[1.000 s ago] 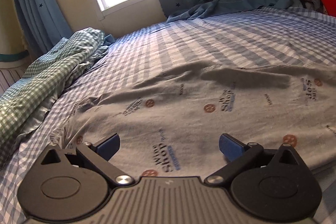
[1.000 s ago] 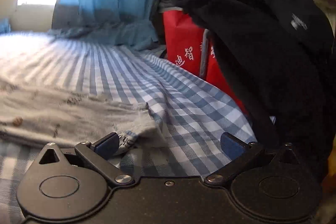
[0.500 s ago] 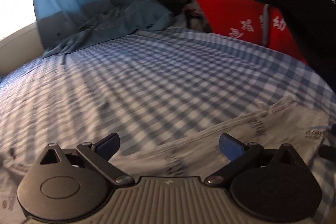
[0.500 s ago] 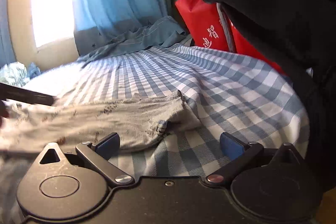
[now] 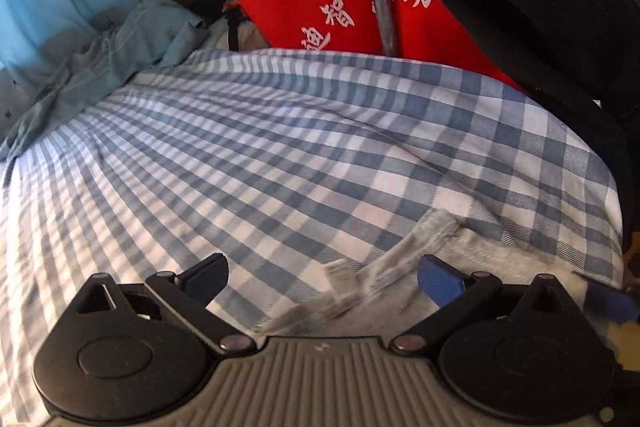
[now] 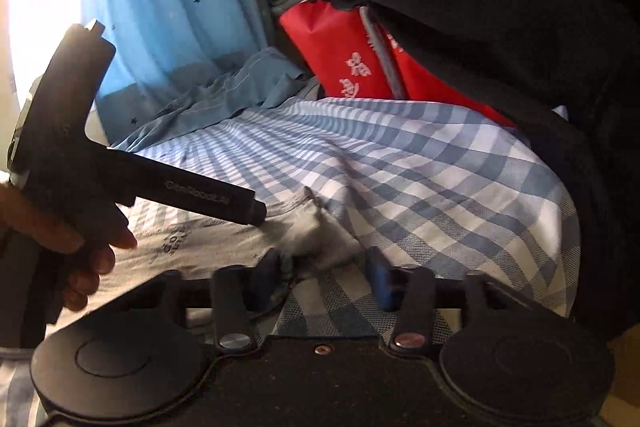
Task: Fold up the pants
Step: 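Grasp a pant leg hem with the left gripper while the right gripper grasps fabric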
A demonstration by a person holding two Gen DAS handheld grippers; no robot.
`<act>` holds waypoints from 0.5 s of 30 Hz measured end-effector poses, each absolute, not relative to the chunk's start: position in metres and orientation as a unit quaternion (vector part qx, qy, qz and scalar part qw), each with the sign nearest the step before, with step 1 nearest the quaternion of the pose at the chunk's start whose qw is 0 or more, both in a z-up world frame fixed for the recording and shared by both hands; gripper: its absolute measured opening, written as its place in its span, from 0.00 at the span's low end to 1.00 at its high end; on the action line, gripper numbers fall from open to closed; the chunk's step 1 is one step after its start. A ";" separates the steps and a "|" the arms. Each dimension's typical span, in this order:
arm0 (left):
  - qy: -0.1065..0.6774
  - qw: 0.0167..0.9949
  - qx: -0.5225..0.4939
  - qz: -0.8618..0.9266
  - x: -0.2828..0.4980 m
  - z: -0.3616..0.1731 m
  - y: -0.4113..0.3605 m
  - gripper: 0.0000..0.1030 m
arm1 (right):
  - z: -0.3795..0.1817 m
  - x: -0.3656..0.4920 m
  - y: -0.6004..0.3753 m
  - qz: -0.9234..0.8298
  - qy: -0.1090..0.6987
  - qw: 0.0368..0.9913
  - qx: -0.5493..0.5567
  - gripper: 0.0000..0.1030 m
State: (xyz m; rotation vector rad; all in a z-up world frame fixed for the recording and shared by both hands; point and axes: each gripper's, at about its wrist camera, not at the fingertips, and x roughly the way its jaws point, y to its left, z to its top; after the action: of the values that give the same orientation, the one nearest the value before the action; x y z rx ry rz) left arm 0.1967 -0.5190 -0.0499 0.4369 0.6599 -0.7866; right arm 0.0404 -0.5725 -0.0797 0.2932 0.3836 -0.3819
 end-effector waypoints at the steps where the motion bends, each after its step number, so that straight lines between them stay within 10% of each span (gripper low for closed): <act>1: 0.322 0.846 0.202 -0.373 0.198 -0.050 -0.521 1.00 | -0.080 0.041 -0.573 -0.191 0.186 0.952 0.150 0.42; 15: 0.476 0.766 0.005 -0.433 0.228 -0.008 -0.484 0.99 | -0.071 0.055 -0.513 -0.225 0.151 0.961 -0.048 0.08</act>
State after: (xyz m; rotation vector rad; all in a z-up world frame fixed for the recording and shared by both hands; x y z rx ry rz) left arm 0.2280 -0.4844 -0.0075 0.0105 1.0339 -0.9399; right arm 0.0552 -0.5129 -0.0712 -0.0977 0.3052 -0.4560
